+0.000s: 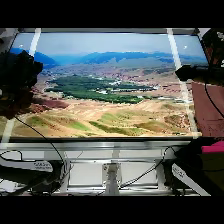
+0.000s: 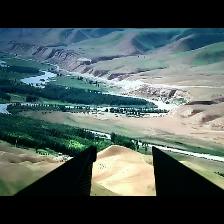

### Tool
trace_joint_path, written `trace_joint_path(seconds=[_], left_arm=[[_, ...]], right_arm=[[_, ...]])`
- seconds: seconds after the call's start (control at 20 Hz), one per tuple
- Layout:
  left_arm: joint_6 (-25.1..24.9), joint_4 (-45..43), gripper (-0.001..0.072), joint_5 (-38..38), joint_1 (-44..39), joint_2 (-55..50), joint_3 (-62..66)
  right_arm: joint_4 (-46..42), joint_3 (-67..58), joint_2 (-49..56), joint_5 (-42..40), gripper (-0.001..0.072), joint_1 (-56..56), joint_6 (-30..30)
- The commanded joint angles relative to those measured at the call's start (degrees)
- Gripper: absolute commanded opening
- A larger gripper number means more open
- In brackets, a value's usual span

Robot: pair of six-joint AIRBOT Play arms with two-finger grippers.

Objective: Fold the clothes and pants, and hang the long-sleeved shirts on hangers.

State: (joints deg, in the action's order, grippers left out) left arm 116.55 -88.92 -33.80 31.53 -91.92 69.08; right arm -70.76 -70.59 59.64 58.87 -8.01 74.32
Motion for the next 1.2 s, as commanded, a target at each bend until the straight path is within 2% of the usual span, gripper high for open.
trace_joint_path(seconds=[0.0, 0.1, 0.15, 0.25, 0.3, 0.35, 0.5, 0.65, 0.9, 1.05, 1.15], left_arm=[[-0.1, 1.2, 0.0018, -0.8, -1.0, 0.8, 0.0], [-4.3, 1.2, 0.0018, -1.4, -2.1, 4.8, 0.0], [-8.7, 1.2, 0.0018, -1.4, -3.1, 7.8, 0.0], [-20.7, 1.2, 0.0018, -2.1, -6.4, 16.0, 0.0], [-23.8, 1.2, 0.0018, -2.3, -8.3, 20.3, 0.0], [-24.9, 1.2, 0.0018, -2.2, -10.4, 24.7, 0.0], [-25.4, 1.1, 0.0017, 1.7, -19.1, 37.5, 0.0], [-25.3, 1.2, 0.0017, 7.0, -29.9, 45.5, 0.0], [-25.3, 1.2, 0.0016, 18.3, -49.5, 48.3, 0.0], [-22.2, 1.2, 0.0016, 16.7, -57.7, 47.2, 0.0], [-22.3, 1.2, 0.0017, 12.4, -61.2, 45.5, 0.0]], right_arm=[[-0.2, 0.0, 0.0, -0.2, 0.0418, 0.0, 0.0], [-0.7, 0.0, 0.0, -1.7, 0.0417, 0.0, 0.0], [-0.7, 0.0, 0.0, -3.0, 0.0417, 0.0, 0.0], [-0.6, 0.0, 0.0, -5.5, 0.0407, 0.0, 0.0], [-0.6, 0.0, 0.0, -6.4, 0.0407, 0.0, 0.0], [-0.6, 0.0, 0.0, -6.8, 0.0407, 0.0, 0.0], [-0.6, 0.0, 0.0, -6.9, 0.0407, 0.0, 0.0], [0.1, 0.0, 0.0, -6.8, 0.0407, 0.0, 0.0], [0.1, 0.0, 0.0, -6.1, 0.0407, 0.0, 3.3], [0.0, 0.0, 0.0, -3.7, 0.0406, 0.0, 3.3], [0.0, 0.0, 0.0, -2.5, 0.0407, 0.0, 3.3]])
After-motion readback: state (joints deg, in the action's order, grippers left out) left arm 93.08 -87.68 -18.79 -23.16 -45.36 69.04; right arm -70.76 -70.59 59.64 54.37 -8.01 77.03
